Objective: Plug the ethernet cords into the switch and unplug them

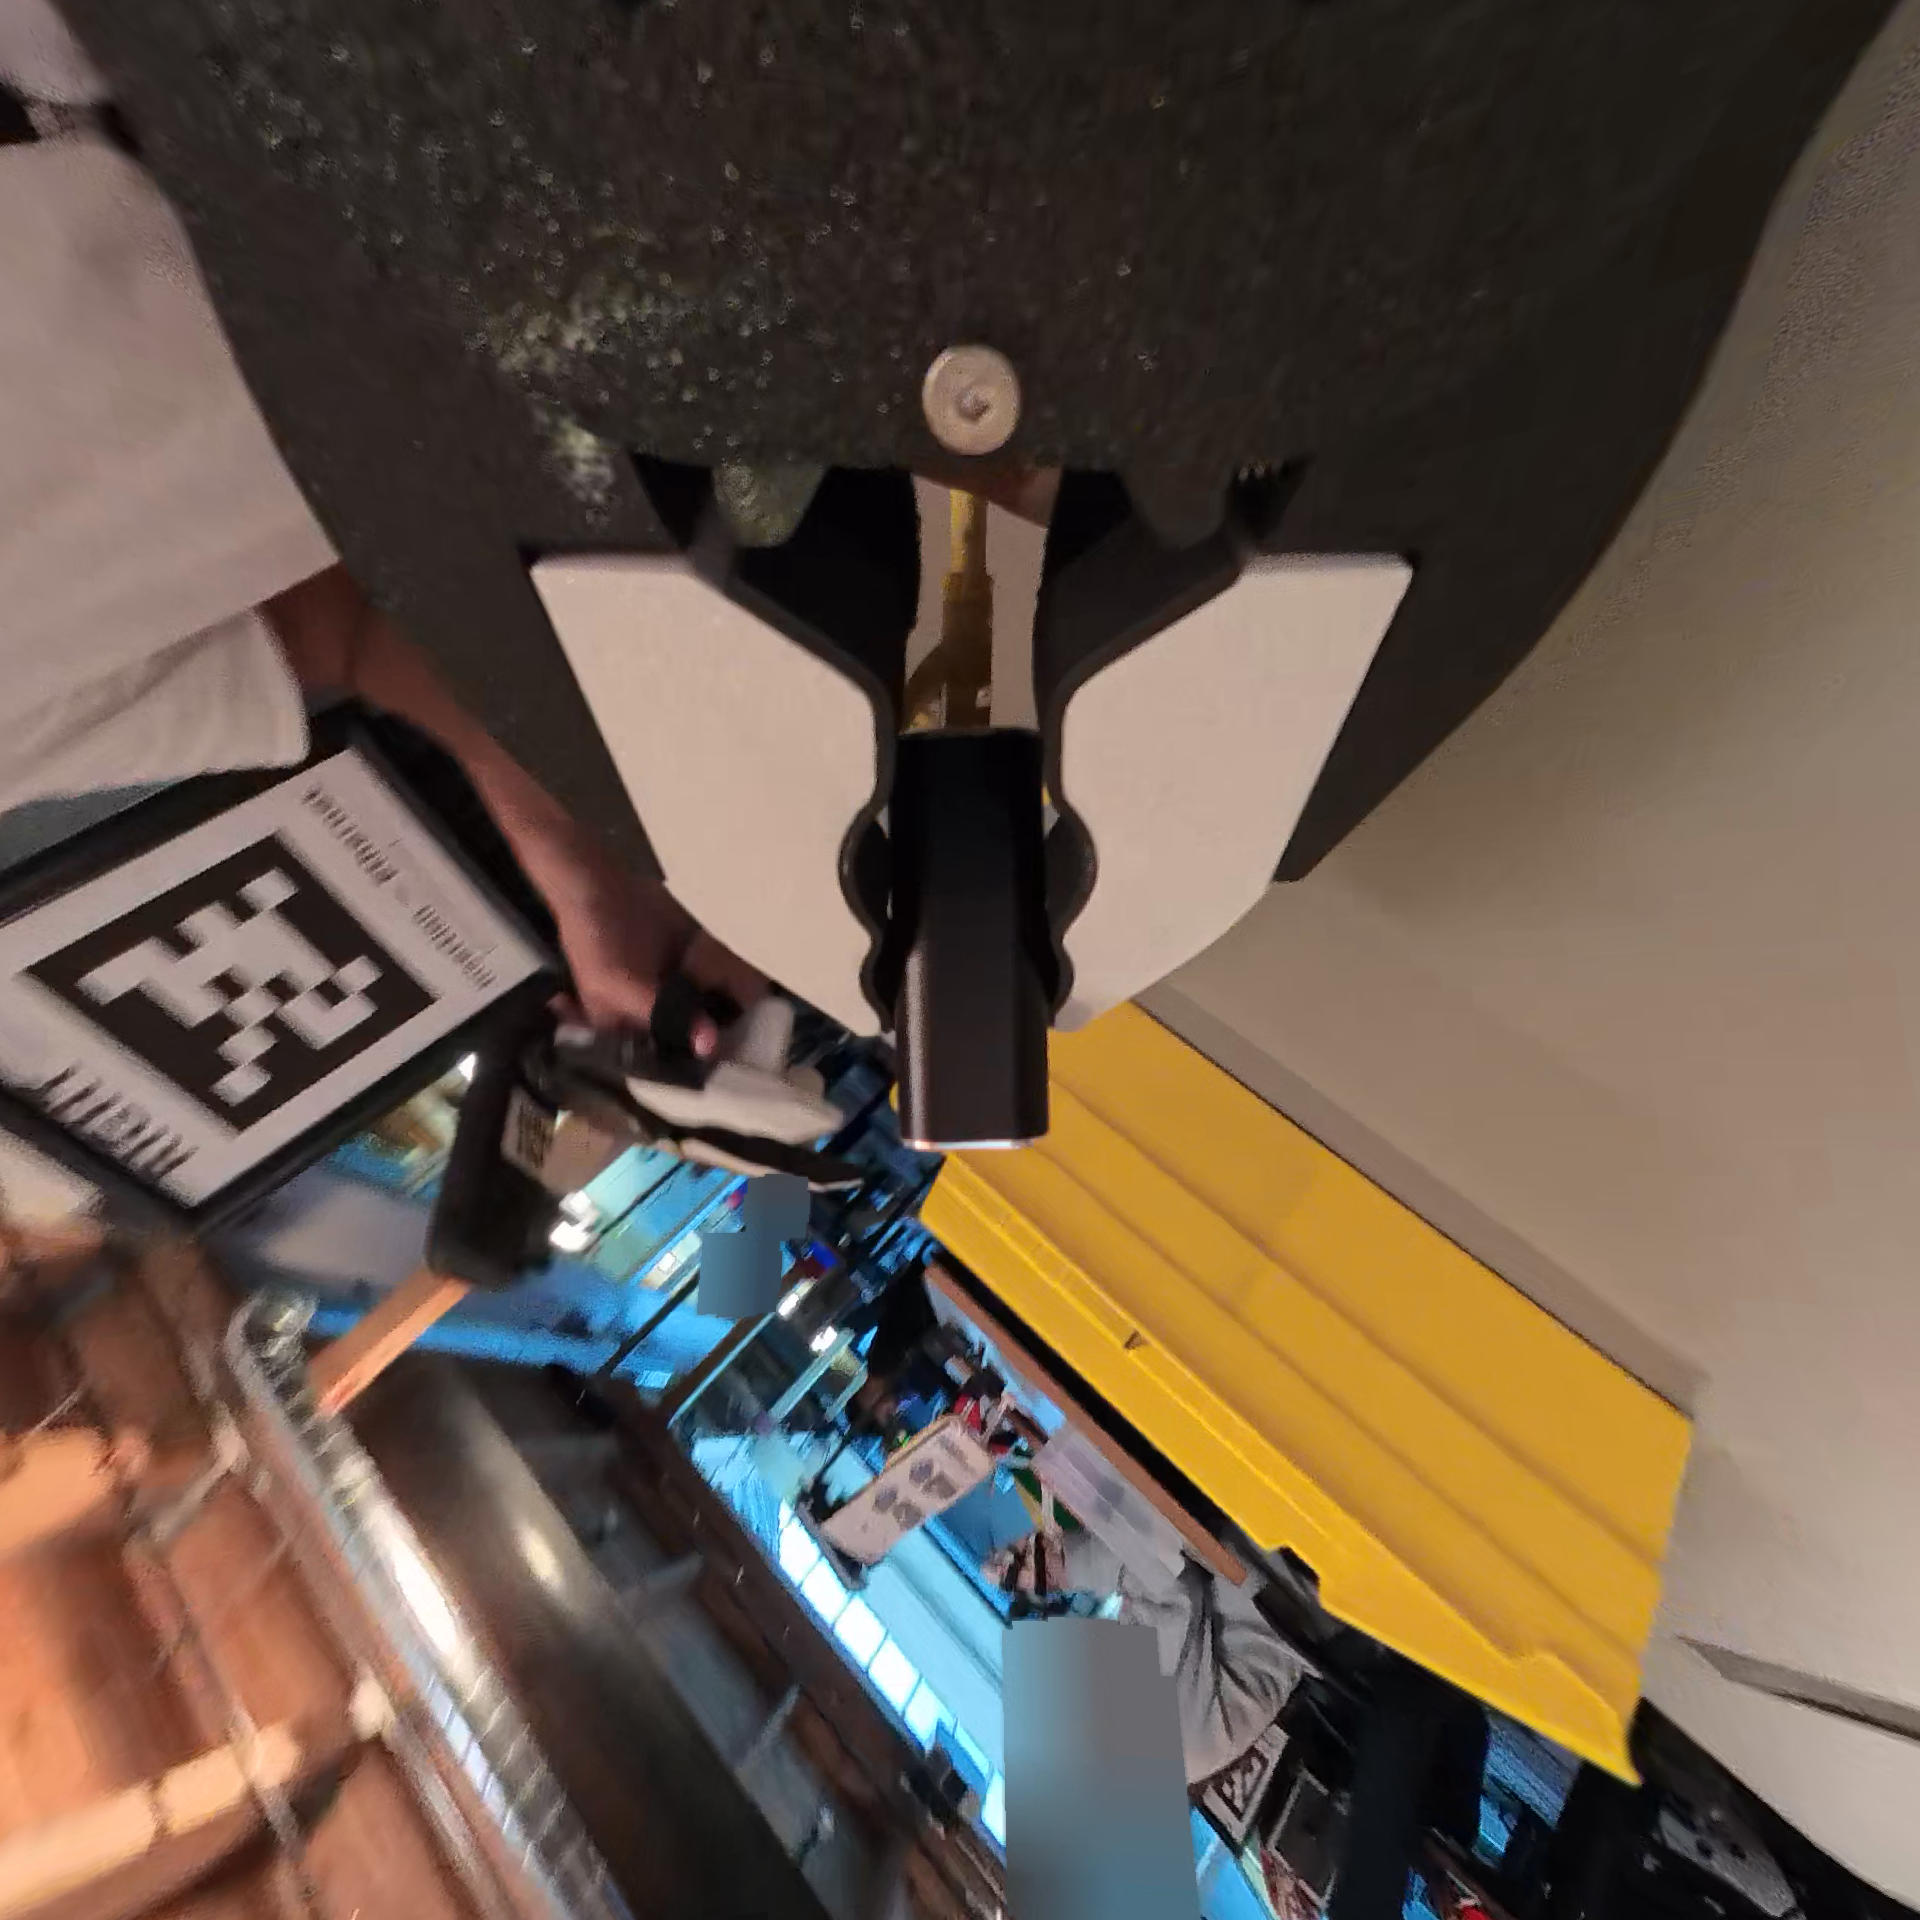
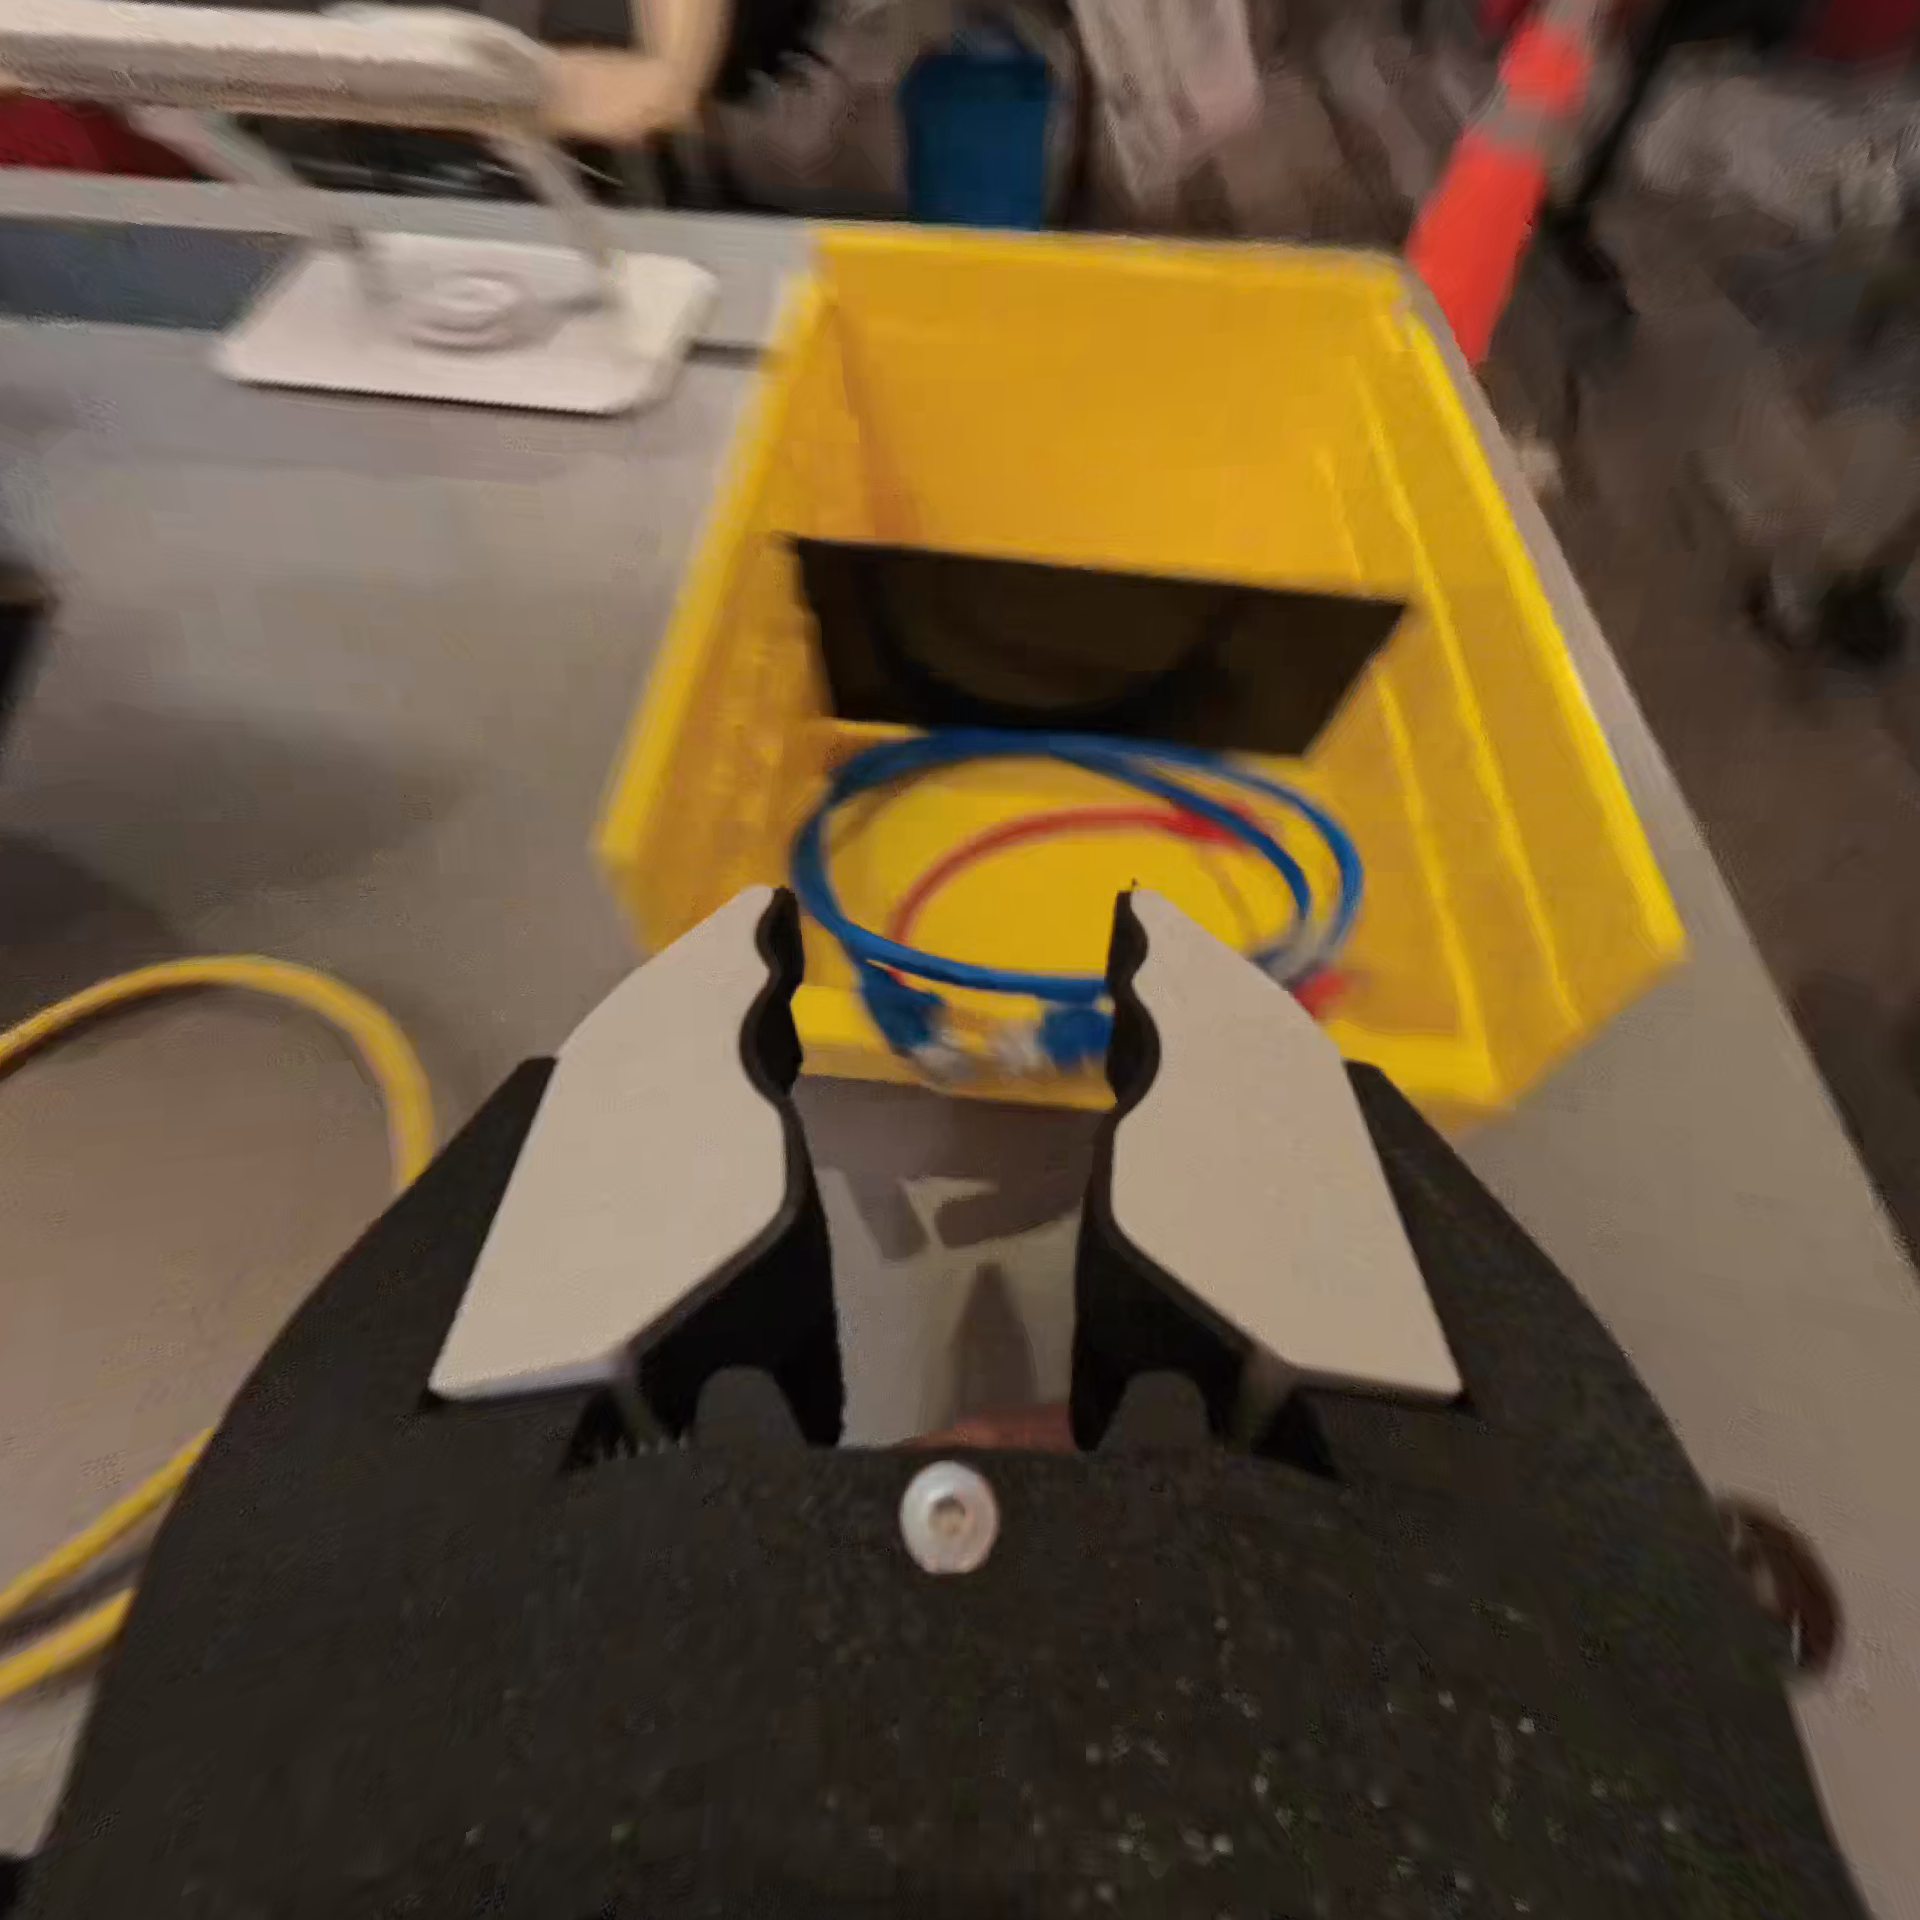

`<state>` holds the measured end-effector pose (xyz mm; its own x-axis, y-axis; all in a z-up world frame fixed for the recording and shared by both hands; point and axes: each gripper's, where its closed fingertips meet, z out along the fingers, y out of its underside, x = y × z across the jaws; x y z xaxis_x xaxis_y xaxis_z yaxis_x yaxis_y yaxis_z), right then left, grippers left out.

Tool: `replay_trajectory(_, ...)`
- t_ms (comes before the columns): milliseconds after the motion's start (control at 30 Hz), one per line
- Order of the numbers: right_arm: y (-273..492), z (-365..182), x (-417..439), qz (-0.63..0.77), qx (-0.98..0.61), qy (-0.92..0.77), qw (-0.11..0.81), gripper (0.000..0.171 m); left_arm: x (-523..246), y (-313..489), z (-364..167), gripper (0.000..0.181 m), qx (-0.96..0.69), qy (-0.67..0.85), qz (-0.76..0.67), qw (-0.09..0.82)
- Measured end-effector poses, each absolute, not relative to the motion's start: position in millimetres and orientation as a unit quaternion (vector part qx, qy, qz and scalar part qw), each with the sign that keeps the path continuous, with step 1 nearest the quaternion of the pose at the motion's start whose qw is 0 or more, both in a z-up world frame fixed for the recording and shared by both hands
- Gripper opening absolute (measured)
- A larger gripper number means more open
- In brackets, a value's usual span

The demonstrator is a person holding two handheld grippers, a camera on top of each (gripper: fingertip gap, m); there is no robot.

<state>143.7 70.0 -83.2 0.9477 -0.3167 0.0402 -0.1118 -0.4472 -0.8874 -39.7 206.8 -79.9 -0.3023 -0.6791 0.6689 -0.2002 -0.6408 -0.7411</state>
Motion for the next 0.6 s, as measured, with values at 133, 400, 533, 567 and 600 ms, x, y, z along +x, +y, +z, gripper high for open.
replay_trajectory(133,110,-56,44,-0.100,-0.811,-0.088,0.570,0.060,-42,212,-72,0.024,-0.569,0.326,-0.747,0.111)
replay_trajectory(400,192,-79,-56,-0.111,-0.744,-0.316,0.578,0.068,-45,188,-63,0.024,-0.542,0.308,-0.782,0.005)
replay_trajectory(533,203,-89,-58,-0.096,-0.754,-0.316,0.568,0.069,-47,189,-65,0.024,-0.546,0.305,-0.780,-0.011)
replay_trajectory(567,203,-91,-58,-0.092,-0.756,-0.315,0.566,0.069,-47,189,-67,0.024,-0.552,0.307,-0.775,-0.010)
replay_trajectory(600,204,-95,-56,-0.093,-0.764,-0.316,0.554,0.069,-46,190,-69,0.024,-0.559,0.313,-0.768,-0.001)
